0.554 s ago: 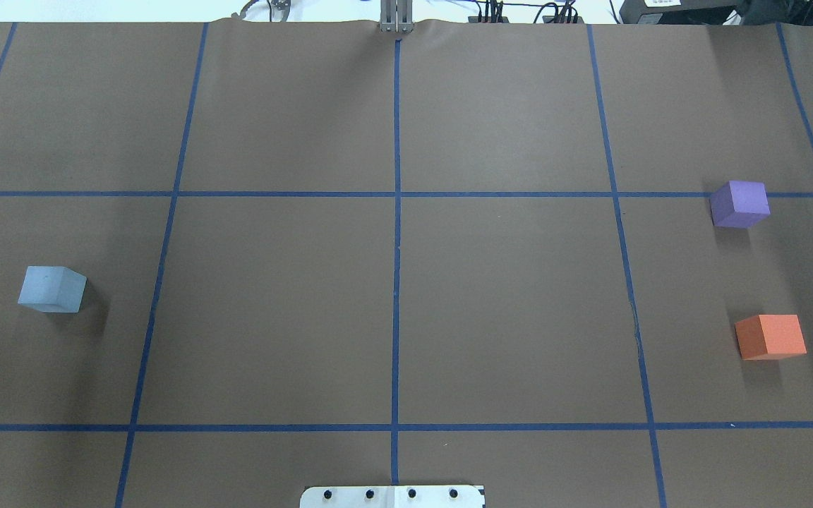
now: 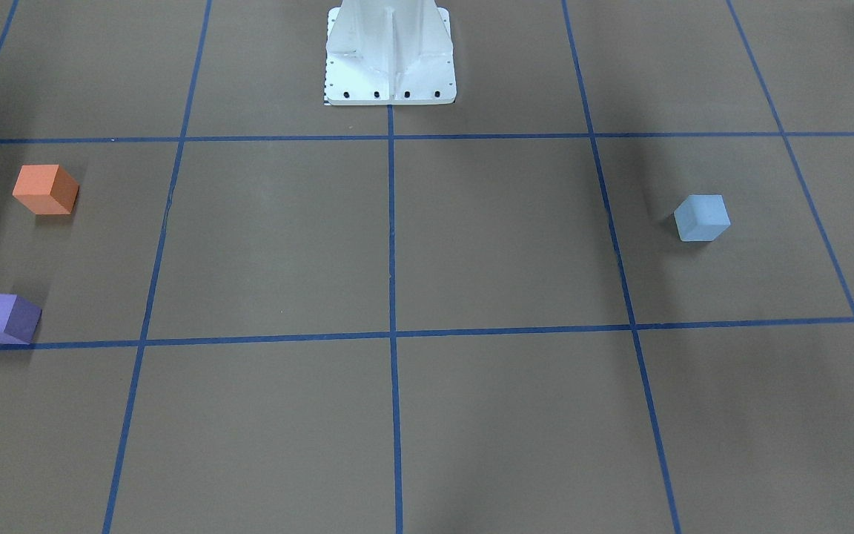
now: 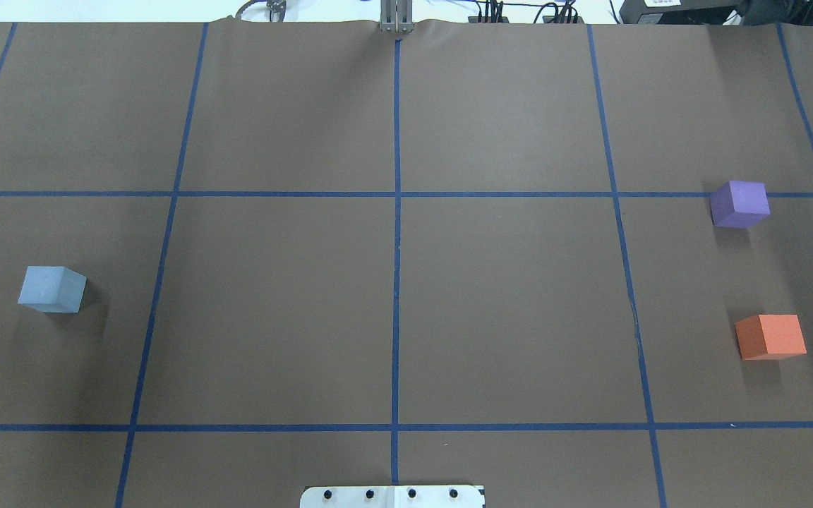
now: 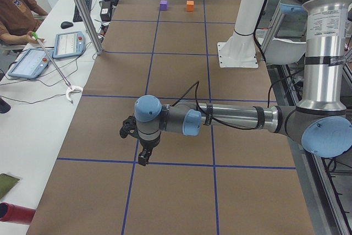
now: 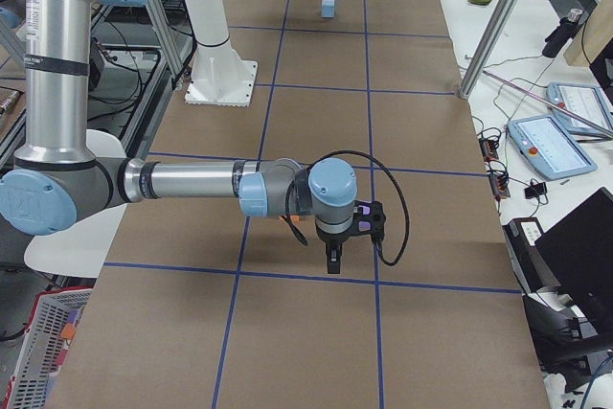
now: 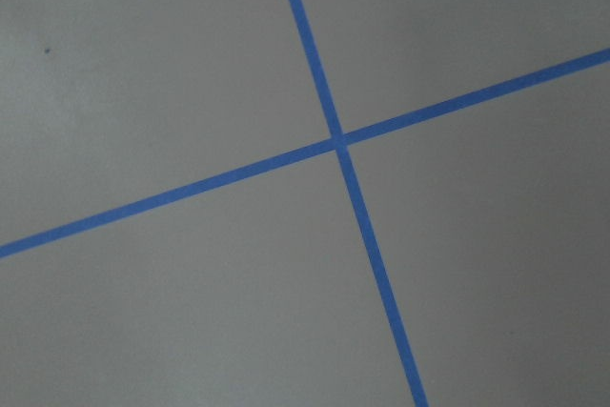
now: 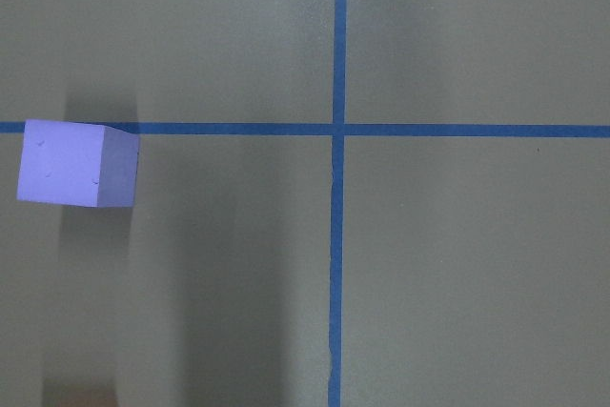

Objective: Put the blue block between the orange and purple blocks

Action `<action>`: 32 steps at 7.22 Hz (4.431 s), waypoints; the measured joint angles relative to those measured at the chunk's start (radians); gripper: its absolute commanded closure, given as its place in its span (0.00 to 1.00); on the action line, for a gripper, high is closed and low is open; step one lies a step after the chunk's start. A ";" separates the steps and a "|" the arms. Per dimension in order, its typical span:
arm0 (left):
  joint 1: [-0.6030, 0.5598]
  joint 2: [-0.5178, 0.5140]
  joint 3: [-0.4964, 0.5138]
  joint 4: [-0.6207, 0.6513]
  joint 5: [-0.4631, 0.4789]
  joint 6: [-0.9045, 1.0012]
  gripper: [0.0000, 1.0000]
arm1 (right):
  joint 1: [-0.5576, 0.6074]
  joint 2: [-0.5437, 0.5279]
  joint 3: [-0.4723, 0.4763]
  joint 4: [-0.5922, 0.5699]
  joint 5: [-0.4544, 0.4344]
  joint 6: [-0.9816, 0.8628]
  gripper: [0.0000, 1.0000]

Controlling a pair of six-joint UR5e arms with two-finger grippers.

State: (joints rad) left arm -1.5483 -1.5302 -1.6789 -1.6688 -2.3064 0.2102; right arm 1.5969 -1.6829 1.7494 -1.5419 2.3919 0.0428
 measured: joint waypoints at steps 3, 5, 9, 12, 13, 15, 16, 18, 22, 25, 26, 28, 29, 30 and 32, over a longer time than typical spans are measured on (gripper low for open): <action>0.031 -0.007 -0.096 -0.004 -0.020 -0.072 0.00 | -0.007 0.008 0.003 -0.001 -0.003 0.000 0.00; 0.128 0.000 -0.148 -0.053 -0.051 -0.359 0.00 | -0.038 0.018 0.005 -0.004 -0.012 0.013 0.00; 0.373 0.038 -0.262 -0.174 0.008 -0.872 0.00 | -0.090 0.044 0.032 -0.004 -0.020 0.100 0.00; 0.570 0.101 -0.255 -0.319 0.186 -1.064 0.00 | -0.093 0.043 0.017 0.004 -0.019 0.106 0.00; 0.610 0.102 -0.245 -0.330 0.224 -1.091 0.00 | -0.093 0.045 0.016 0.004 -0.018 0.107 0.00; 0.652 0.097 -0.202 -0.374 0.248 -1.113 0.00 | -0.094 0.049 0.015 0.004 -0.015 0.107 0.00; 0.669 0.086 -0.172 -0.399 0.250 -1.121 0.00 | -0.094 0.049 0.015 0.004 -0.014 0.107 0.00; 0.685 0.066 -0.136 -0.420 0.251 -1.125 0.00 | -0.094 0.050 0.015 0.003 -0.012 0.108 0.00; 0.731 0.035 -0.076 -0.420 0.254 -1.128 1.00 | -0.093 0.050 0.019 0.003 -0.010 0.107 0.00; 0.719 0.069 -0.144 -0.382 0.209 -1.126 1.00 | -0.092 0.050 0.036 -0.001 -0.008 0.107 0.00; 0.697 0.076 -0.209 -0.316 0.182 -1.127 1.00 | -0.092 0.047 0.042 0.000 -0.007 0.107 0.00; 0.671 0.015 -0.323 -0.144 0.164 -1.130 1.00 | -0.092 0.037 0.046 0.004 -0.007 0.107 0.00; 0.671 -0.066 -0.340 -0.067 0.163 -1.145 1.00 | -0.092 0.036 0.045 0.005 -0.007 0.107 0.00; 0.675 -0.198 -0.322 0.020 0.164 -1.185 1.00 | -0.092 0.035 0.042 0.005 -0.009 0.108 0.00; 0.743 -0.490 -0.222 0.149 0.190 -1.286 1.00 | -0.092 0.036 0.040 0.006 -0.011 0.110 0.00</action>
State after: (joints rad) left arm -0.8052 -2.0197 -1.9006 -1.5200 -2.1169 -1.0762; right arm 1.5048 -1.6474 1.7893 -1.5359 2.3805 0.1529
